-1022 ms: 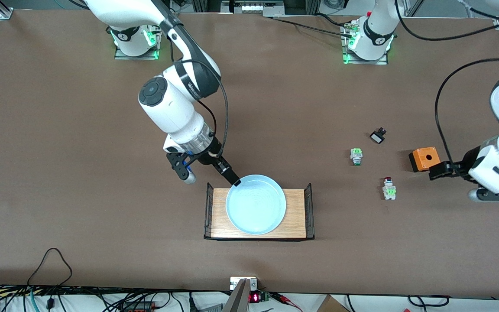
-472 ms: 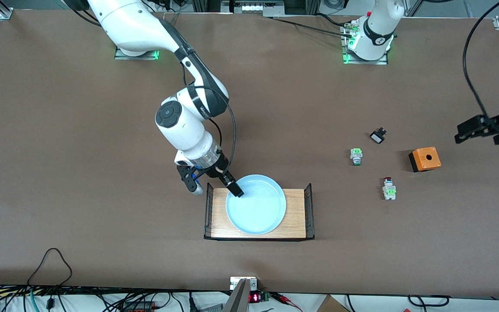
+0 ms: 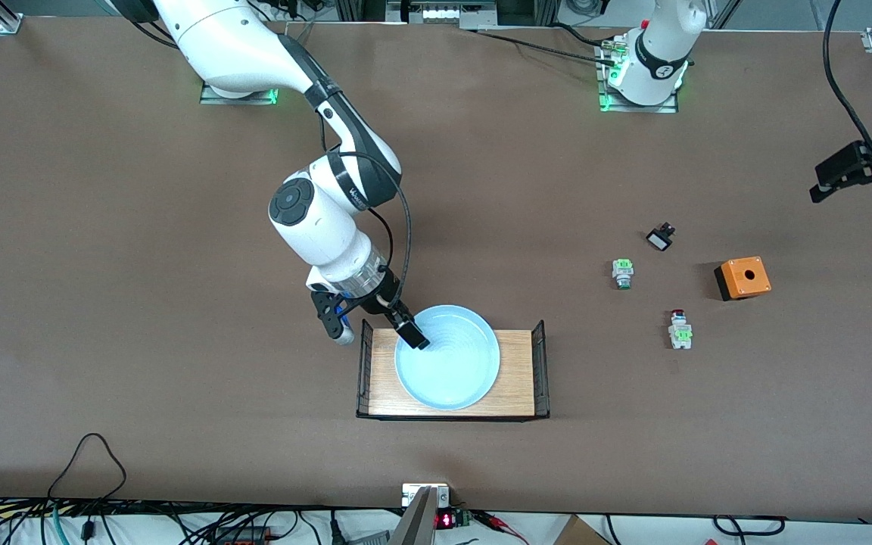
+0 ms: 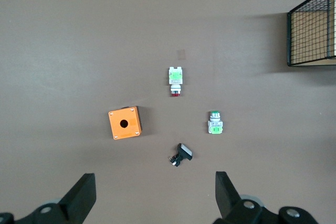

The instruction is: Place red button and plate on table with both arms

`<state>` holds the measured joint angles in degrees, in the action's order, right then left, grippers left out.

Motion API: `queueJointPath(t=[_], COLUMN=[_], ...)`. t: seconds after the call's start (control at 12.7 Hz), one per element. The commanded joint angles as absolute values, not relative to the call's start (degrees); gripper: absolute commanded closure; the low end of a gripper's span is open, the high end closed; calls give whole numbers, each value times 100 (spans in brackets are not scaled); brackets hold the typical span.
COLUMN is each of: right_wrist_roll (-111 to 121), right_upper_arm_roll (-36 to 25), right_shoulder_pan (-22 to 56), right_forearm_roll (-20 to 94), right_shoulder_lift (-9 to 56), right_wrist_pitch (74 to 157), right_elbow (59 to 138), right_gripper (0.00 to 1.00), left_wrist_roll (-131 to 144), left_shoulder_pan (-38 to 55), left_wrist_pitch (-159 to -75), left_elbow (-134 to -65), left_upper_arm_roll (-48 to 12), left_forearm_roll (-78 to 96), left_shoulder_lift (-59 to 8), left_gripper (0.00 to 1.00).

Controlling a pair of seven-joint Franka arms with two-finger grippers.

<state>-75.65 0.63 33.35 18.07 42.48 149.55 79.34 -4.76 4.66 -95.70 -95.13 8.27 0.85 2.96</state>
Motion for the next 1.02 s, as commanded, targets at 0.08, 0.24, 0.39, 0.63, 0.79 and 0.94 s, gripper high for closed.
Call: queueJointPath(t=[0.08, 0.24, 0.39, 0.63, 0.79, 0.94], right_wrist_roll=[-7629, -7629, -7638, -7707, -7708, -7708], right_upper_arm_roll=[9, 9, 9, 9, 0, -9], right_shoulder_pan=[3401, 3401, 3401, 3401, 3366, 3384], right_forearm_roll=[1942, 1951, 1951, 1951, 1942, 1934], right_shoulder_lift=[4236, 4228, 4201, 4140, 4069, 4069], right_wrist_pitch=[14897, 14889, 14889, 14758, 14564, 14546], right_elbow=[7884, 7884, 7875, 7884, 7884, 7884], right_gripper=[5, 11, 12, 13, 16, 23], left_wrist_roll=[-281, -238, -246, -237, -229, -211], left_shoulder_pan=[439, 439, 439, 439, 439, 422], left_wrist_pitch=[-9985, -9697, -9283, -9299, -9290, -9281], left_elbow=[-10407, -10223, -9880, -9598, -9563, -9562], left_upper_arm_roll=[606, 606, 624, 624, 615, 615], left_forearm_roll=[-70, -70, -70, -79, -167, -176], left_shoulder_lift=[923, 827, 660, 519, 536, 554], left_gripper=[0, 0, 0, 0, 0, 0])
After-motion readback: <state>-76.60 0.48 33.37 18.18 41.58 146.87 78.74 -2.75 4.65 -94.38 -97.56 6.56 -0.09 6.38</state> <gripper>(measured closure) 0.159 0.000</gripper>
